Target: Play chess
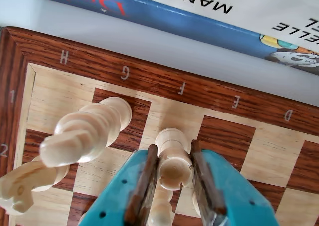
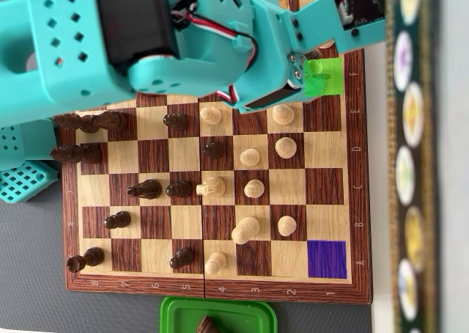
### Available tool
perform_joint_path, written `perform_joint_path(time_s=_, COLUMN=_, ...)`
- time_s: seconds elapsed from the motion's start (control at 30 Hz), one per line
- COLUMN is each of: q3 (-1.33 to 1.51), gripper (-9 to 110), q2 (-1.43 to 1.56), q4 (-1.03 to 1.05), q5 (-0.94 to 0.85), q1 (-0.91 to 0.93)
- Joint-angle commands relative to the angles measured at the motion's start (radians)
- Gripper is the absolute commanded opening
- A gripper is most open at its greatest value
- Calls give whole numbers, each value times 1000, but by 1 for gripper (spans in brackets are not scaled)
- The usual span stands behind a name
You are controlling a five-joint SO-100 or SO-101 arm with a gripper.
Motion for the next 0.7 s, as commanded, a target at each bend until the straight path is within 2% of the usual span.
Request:
perform_joint_path(time_s=0.0, q3=-58, gripper=11, q2=21, q4=-9, q5=8, q1=-3)
perform_joint_path(time_s=0.67, q3=-55, gripper=13, q2=21, q4=-6, q5=11, q1=-5)
